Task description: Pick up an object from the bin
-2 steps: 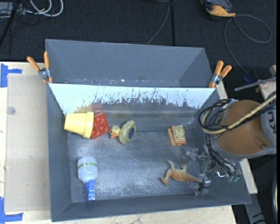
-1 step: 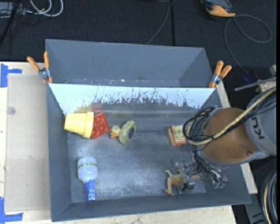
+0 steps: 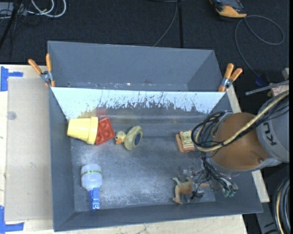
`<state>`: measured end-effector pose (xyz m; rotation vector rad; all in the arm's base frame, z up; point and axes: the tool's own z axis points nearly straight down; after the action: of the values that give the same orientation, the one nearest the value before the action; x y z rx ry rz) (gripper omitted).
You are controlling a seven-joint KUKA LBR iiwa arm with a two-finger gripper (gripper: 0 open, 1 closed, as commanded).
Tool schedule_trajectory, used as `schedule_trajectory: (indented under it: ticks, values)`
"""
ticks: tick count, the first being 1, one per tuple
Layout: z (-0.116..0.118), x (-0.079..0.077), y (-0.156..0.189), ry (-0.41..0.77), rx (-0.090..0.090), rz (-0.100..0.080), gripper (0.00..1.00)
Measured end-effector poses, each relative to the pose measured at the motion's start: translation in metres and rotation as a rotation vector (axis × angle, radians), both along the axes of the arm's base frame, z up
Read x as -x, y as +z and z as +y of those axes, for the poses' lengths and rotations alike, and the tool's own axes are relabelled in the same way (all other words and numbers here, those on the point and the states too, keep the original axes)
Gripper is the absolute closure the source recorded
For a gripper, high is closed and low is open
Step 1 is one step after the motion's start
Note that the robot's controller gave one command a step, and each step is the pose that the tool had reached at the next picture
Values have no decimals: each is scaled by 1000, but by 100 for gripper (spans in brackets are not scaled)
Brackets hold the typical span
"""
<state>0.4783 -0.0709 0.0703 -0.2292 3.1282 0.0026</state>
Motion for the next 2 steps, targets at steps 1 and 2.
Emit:
schedule_trajectory:
  ticks: [1,2]
  values:
    - [14,-12,82,35,0,1,100]
    - [14,-12,82,36,0,1,100]
